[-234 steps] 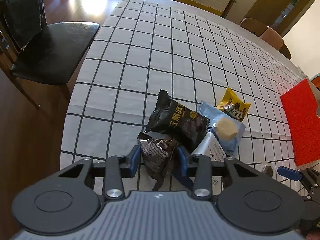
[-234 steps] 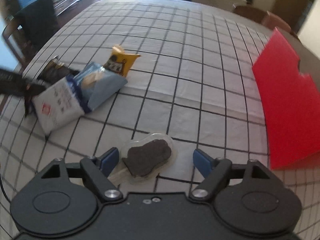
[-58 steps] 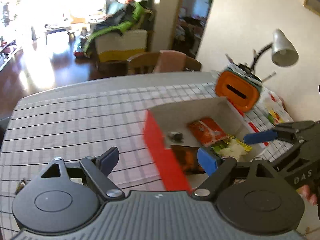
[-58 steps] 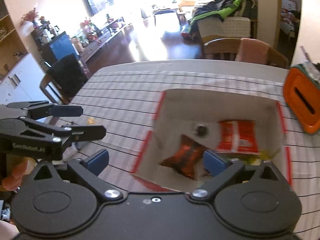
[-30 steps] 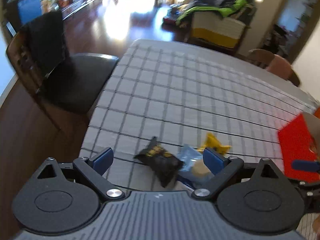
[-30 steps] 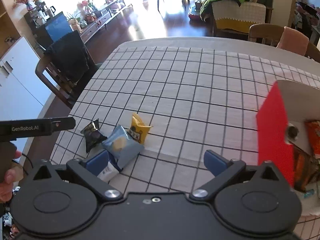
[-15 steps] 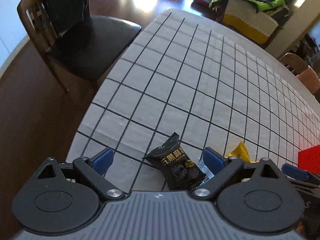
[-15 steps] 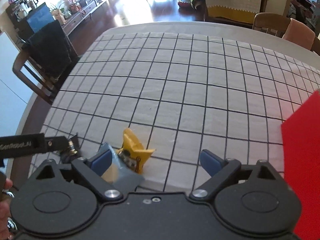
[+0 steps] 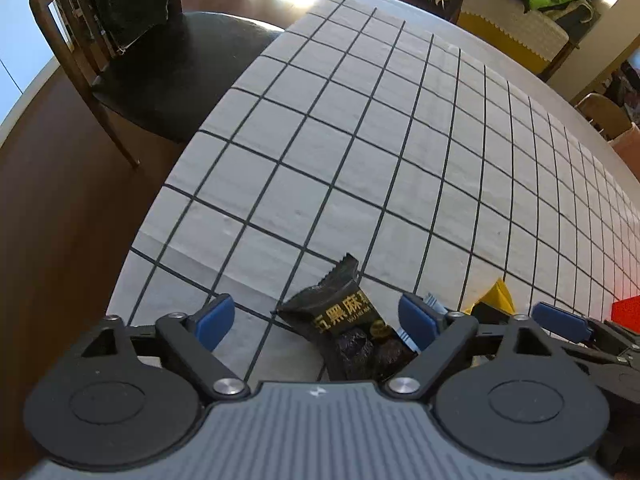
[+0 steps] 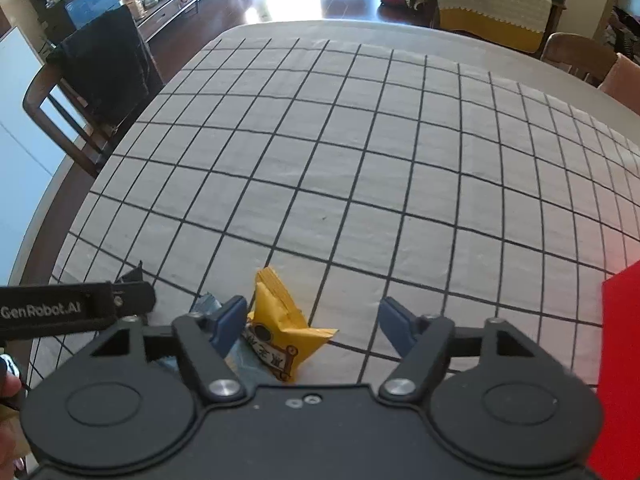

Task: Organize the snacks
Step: 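Grasp the yellow wrapped treat with the right tool while the left tool grasps the dark sesame packet, then carry both snacks over the red box and lower them inside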

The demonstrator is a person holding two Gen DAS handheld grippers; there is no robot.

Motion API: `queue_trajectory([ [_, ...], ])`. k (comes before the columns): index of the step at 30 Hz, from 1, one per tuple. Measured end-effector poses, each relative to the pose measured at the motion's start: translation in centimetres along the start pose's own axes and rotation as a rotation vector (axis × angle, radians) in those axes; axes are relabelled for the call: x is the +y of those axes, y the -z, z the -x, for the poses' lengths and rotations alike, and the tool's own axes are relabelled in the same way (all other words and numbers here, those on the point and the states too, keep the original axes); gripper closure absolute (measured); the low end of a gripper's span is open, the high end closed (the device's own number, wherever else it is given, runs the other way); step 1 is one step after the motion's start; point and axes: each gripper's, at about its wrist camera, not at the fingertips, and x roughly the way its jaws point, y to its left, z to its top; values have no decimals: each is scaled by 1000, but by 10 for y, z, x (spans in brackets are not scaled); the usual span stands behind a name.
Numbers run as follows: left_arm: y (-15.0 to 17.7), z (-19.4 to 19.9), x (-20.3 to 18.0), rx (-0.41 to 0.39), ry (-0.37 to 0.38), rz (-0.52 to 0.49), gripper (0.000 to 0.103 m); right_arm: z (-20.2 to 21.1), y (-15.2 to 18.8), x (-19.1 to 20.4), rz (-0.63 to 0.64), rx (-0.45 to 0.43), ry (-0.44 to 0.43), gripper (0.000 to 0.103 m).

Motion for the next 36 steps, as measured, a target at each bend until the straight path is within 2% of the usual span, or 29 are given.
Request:
queue_trajectory([
  [5,1,0,-6,-7,-11,-34,32,-2,0,4,19,-6,-34,50],
  [10,5,3,-13,-14,-5,-83,48,-3,1,3,-9,-5,-70,59],
  [12,6,5,-12,-19,-3,-92,60,-2,3,0,-22,-10,-81,60],
  [13,7,5,-12,-19,2,-93,63,1,4,-3,-30,-11,-86,61],
  [24,8,14,4,-21,50,-83,70,21,17,-11,-71,-44,-87,67],
  [28,10,16,8,-27,61,-94,71,36,26,-20,-100,-64,-93,72],
  [31,11,19,9,-27,71,-96,71,47,34,-28,-126,-77,-107,80],
  [36,14,26,10,-34,86,-104,71,61,45,-40,-142,-91,-103,80],
])
